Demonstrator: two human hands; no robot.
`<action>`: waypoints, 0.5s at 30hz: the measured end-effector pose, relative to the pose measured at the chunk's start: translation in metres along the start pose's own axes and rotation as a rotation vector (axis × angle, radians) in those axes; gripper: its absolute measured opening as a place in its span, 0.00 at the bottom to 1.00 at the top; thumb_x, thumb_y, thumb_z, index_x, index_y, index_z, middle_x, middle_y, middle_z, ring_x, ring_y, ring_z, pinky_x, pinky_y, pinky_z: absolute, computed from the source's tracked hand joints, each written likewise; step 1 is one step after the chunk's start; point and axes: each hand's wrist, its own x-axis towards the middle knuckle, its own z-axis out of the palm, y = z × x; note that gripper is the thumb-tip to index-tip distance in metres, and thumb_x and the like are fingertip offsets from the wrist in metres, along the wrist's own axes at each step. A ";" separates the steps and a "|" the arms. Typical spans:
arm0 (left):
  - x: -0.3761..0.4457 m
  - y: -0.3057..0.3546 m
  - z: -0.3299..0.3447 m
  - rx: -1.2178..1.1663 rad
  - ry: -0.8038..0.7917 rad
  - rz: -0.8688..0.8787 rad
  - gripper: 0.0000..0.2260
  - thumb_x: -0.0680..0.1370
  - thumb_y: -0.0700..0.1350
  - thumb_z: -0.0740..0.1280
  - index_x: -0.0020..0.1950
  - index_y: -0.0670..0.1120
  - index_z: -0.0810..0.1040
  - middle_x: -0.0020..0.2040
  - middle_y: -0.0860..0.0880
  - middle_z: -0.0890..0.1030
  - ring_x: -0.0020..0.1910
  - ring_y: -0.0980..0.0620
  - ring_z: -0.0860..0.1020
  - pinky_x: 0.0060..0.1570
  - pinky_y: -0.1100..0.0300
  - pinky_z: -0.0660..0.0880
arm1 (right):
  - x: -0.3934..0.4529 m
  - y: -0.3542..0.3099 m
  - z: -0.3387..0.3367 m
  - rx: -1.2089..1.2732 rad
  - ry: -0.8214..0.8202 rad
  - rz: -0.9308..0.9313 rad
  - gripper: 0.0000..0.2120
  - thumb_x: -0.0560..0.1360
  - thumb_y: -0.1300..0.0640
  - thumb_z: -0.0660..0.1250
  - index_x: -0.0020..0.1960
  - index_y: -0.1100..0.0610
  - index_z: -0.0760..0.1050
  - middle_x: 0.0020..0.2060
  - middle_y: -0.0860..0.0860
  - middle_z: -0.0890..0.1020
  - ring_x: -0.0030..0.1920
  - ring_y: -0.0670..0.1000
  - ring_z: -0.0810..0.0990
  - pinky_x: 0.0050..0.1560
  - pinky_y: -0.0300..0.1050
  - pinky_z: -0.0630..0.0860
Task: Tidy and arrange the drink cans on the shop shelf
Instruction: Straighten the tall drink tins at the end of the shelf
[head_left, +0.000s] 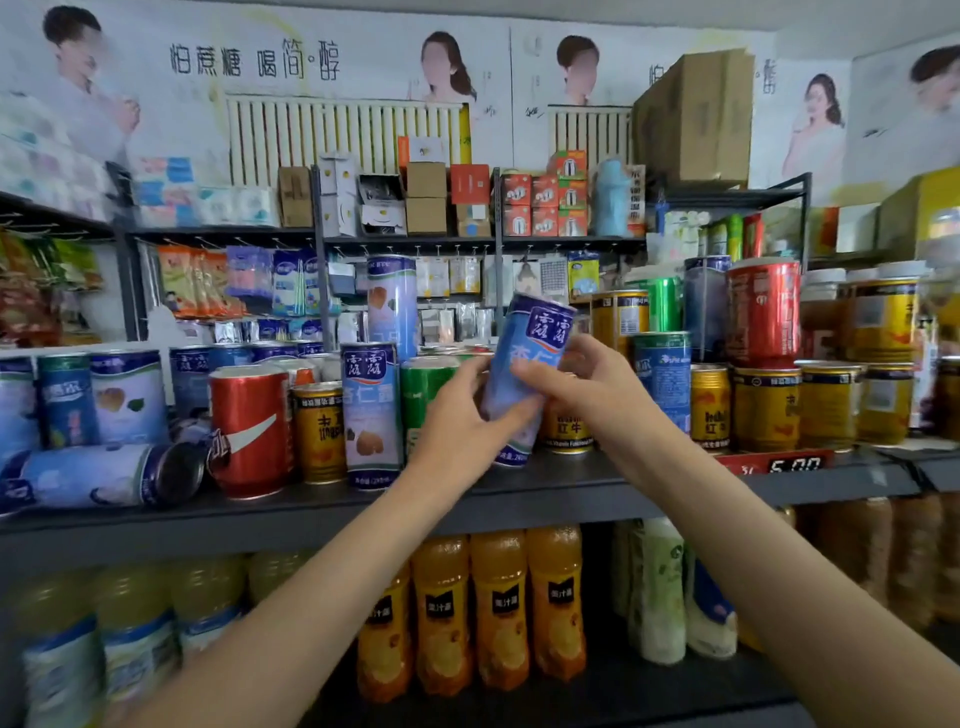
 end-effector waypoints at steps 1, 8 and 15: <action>-0.001 -0.002 0.001 0.020 -0.023 0.014 0.23 0.70 0.47 0.73 0.62 0.47 0.70 0.57 0.49 0.78 0.54 0.54 0.77 0.55 0.60 0.74 | 0.003 -0.001 0.004 -0.040 0.032 -0.002 0.18 0.67 0.59 0.74 0.55 0.59 0.74 0.48 0.53 0.82 0.47 0.50 0.81 0.46 0.41 0.78; 0.004 -0.001 -0.005 0.312 -0.151 0.157 0.27 0.72 0.45 0.71 0.69 0.50 0.64 0.64 0.52 0.74 0.63 0.54 0.72 0.57 0.63 0.68 | -0.003 0.001 -0.005 -0.551 0.163 -0.237 0.26 0.63 0.55 0.78 0.58 0.56 0.72 0.50 0.47 0.79 0.48 0.45 0.76 0.44 0.33 0.72; 0.012 -0.002 -0.020 0.679 0.036 0.346 0.21 0.76 0.44 0.64 0.68 0.49 0.66 0.66 0.53 0.68 0.67 0.55 0.62 0.66 0.61 0.58 | 0.008 0.001 -0.029 -0.599 0.199 -0.146 0.29 0.64 0.56 0.77 0.61 0.58 0.71 0.54 0.52 0.80 0.52 0.50 0.77 0.50 0.43 0.74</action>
